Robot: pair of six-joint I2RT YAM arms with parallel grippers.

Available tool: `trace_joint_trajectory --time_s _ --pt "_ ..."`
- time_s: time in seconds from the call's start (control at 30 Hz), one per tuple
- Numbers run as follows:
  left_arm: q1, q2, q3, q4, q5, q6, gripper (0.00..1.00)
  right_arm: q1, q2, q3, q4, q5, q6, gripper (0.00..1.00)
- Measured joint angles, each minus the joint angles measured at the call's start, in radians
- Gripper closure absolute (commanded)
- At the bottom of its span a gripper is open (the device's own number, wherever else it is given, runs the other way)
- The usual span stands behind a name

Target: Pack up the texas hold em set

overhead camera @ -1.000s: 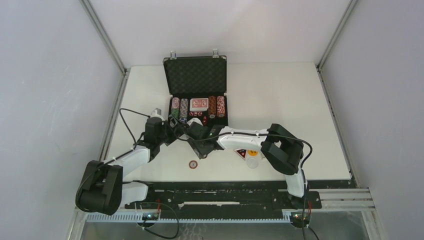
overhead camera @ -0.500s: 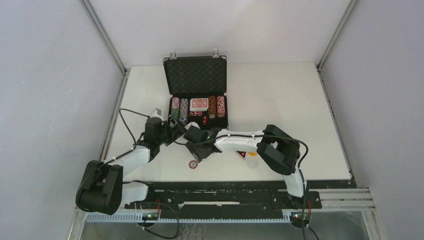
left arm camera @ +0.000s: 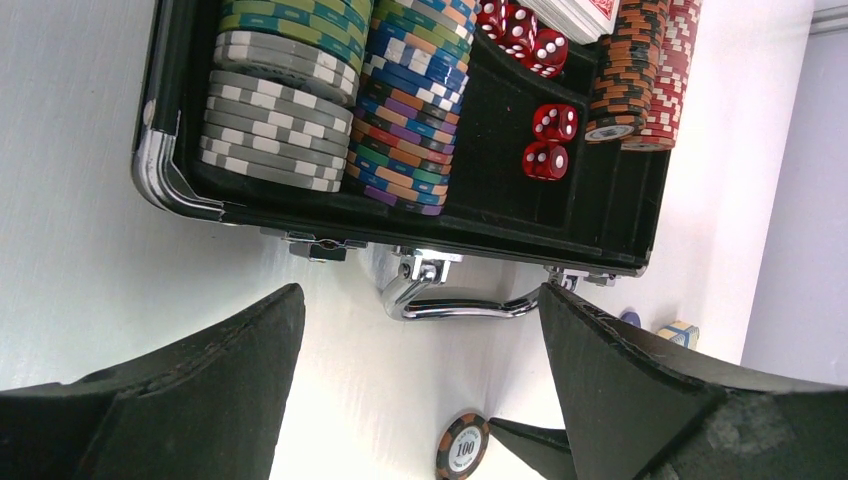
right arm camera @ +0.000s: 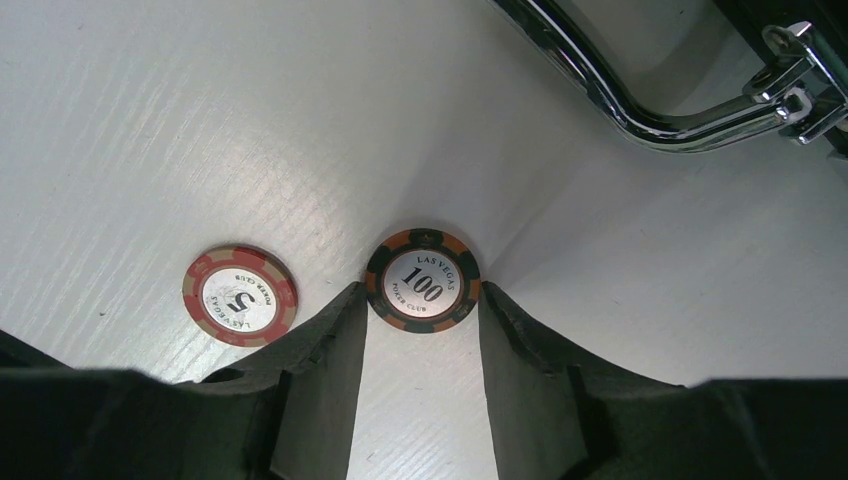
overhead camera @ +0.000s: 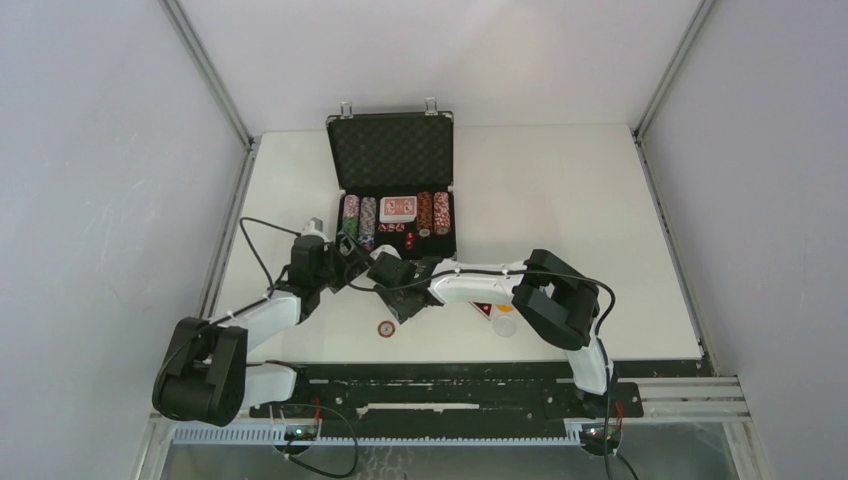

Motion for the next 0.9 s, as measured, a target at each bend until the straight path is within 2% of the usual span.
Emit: trace_joint_trajectory --time_s 0.9 --pt "0.000 0.004 0.000 0.013 0.004 0.000 0.09 -0.004 -0.020 -0.006 -0.010 0.024 0.000 0.51"
